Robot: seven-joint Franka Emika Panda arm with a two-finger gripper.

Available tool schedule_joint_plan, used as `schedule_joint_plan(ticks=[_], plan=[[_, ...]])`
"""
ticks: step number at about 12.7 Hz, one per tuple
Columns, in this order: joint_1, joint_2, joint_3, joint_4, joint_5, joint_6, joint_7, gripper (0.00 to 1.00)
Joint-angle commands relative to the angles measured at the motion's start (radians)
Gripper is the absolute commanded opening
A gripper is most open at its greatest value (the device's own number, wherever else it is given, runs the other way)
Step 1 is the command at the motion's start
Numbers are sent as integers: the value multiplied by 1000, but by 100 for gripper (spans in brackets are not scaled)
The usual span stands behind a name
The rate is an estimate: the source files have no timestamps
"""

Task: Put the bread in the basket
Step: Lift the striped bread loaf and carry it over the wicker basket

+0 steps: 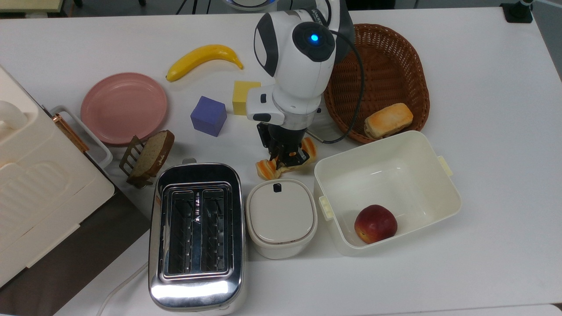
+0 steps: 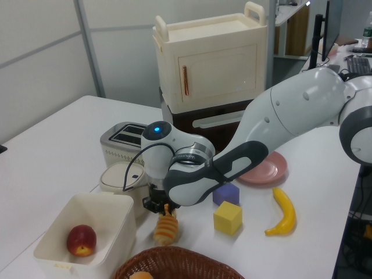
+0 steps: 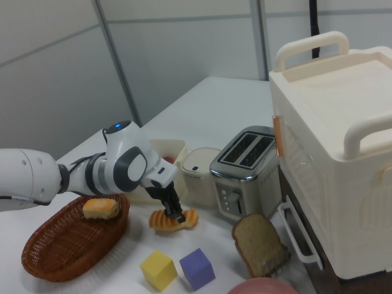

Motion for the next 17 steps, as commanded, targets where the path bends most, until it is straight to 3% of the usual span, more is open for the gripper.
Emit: schedule_joint_plan(ticks=[1, 4, 6, 7, 9, 12, 14, 17], plan=[[-21, -155, 15, -58, -25, -107, -24, 8], [-60, -301, 16, -53, -11, -328, -211, 8], [-74, -347, 21, -27, 24, -442, -328, 9], [-73, -366, 56, -16, 71, -503, -395, 10], [-70, -378, 166, -18, 73, -574, -414, 9], [-55, -367, 286, -19, 73, -596, -414, 10], [-32, -364, 329, -19, 73, -596, -414, 9], [33, -354, 341, -26, 73, -599, -416, 9]])
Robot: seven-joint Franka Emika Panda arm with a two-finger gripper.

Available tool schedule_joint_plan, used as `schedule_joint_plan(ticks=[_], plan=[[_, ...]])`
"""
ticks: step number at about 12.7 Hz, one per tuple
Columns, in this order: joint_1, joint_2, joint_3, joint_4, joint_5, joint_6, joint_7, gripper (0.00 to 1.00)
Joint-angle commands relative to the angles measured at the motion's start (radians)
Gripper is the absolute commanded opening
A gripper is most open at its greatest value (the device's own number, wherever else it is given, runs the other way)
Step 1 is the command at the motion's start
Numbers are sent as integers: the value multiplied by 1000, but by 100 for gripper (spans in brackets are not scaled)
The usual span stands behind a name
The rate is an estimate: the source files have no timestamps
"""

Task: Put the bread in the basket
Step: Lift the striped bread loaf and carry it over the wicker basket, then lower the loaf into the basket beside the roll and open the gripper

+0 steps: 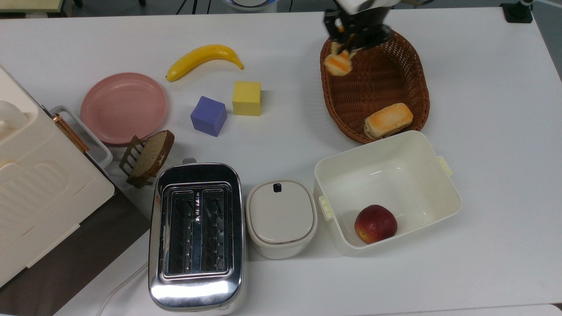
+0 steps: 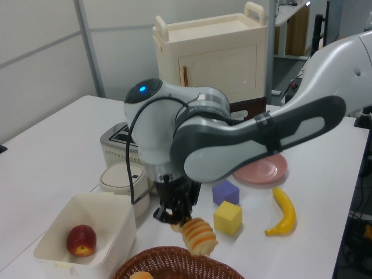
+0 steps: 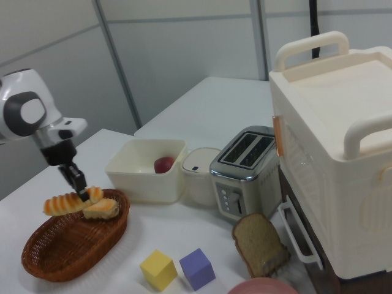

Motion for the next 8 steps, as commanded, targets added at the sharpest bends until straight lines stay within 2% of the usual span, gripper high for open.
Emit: schedule_joint_plan(ticks=[1, 3, 6, 7, 8], plan=[[76, 8, 2, -15, 8, -16, -24, 9], [125, 26, 1, -26, 8, -18, -24, 9], [156, 38, 1, -32, 6, -28, -24, 10], [156, 41, 1, -32, 5, -30, -24, 16], [156, 44, 1, -32, 2, -39, -22, 66]])
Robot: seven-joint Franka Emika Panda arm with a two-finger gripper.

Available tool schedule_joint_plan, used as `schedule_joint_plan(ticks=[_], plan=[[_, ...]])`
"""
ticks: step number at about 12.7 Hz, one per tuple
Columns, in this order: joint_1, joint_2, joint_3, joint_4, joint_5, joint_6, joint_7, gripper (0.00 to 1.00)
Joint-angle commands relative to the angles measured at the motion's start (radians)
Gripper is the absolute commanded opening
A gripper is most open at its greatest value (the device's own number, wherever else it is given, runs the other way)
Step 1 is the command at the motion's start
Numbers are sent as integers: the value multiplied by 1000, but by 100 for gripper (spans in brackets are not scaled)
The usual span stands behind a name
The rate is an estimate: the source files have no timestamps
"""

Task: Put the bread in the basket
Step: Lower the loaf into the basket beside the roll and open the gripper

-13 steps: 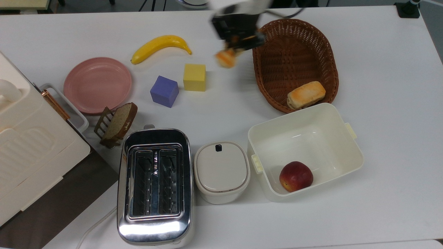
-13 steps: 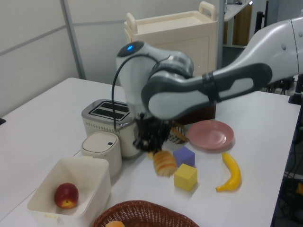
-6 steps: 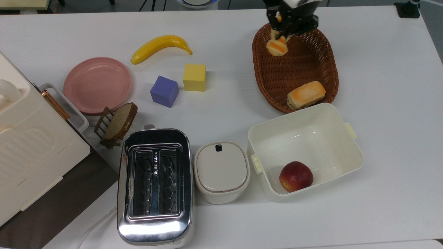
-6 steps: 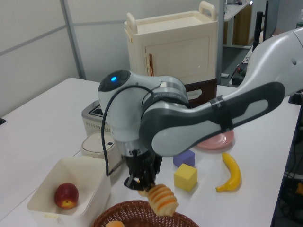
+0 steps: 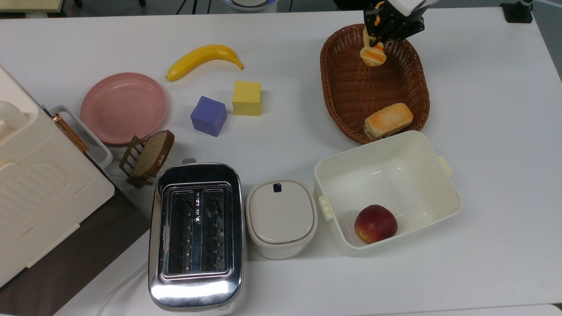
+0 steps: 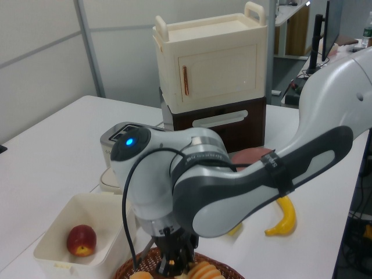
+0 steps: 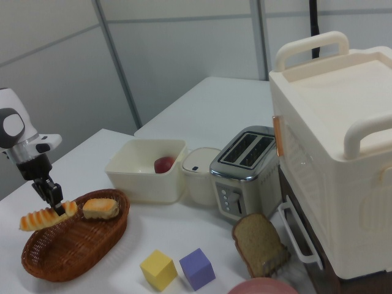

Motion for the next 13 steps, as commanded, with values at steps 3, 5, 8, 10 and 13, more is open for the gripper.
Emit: schedule_joint_plan(ticks=[3, 5, 8, 10, 13], plan=[[5, -3, -9, 6, -1, -48, -16, 100], [0, -6, -9, 9, -3, -48, -13, 100], [-3, -11, -9, 11, -15, -48, -13, 100], [-61, -55, -9, 43, -21, -50, -22, 100], [-113, -109, -44, 80, -20, -65, -114, 100]])
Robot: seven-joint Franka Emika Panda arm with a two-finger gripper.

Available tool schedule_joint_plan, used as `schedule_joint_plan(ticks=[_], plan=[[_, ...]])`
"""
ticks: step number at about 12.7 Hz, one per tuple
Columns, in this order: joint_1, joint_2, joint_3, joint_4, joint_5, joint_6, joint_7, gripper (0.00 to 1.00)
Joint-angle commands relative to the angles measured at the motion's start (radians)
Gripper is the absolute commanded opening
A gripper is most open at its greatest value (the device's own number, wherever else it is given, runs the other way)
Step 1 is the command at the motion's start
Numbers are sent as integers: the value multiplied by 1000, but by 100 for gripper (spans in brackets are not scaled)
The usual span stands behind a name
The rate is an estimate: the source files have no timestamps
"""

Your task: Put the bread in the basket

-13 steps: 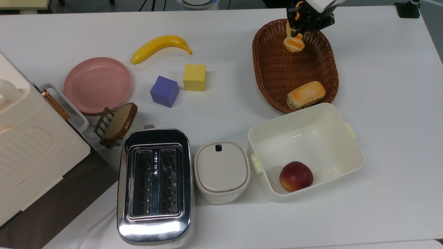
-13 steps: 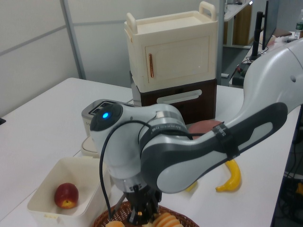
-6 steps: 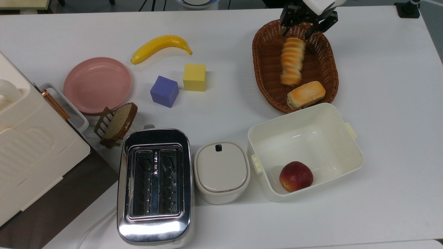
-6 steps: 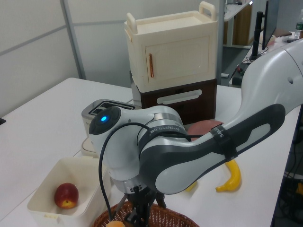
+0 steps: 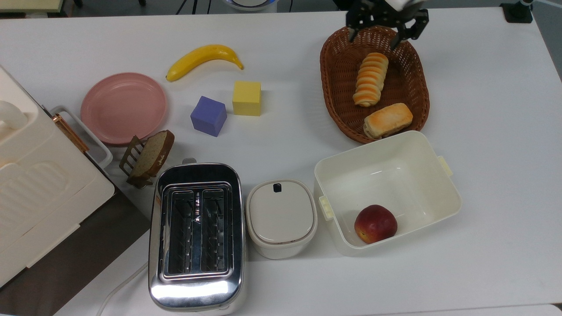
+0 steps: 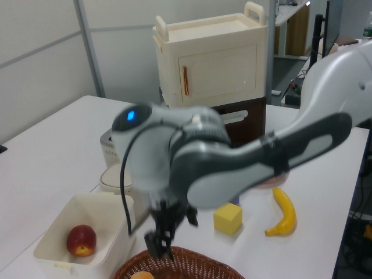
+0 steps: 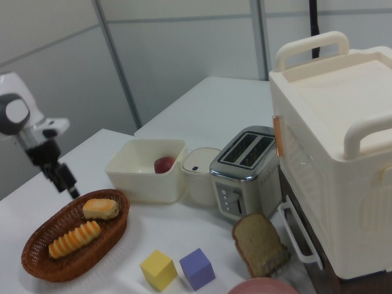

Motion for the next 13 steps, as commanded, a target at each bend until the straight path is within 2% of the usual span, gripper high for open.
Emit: schedule_joint_plan(ticks=[1, 3, 5, 8, 13], plan=[[-66, -91, -58, 48, 12, -82, -166, 100], [-92, -115, -106, 87, 21, -148, -288, 100], [-152, -167, -201, 107, 90, -180, -465, 100], [-192, -196, -287, 110, 140, -192, -571, 100], [-229, -187, -358, 110, 140, -186, -691, 100]])
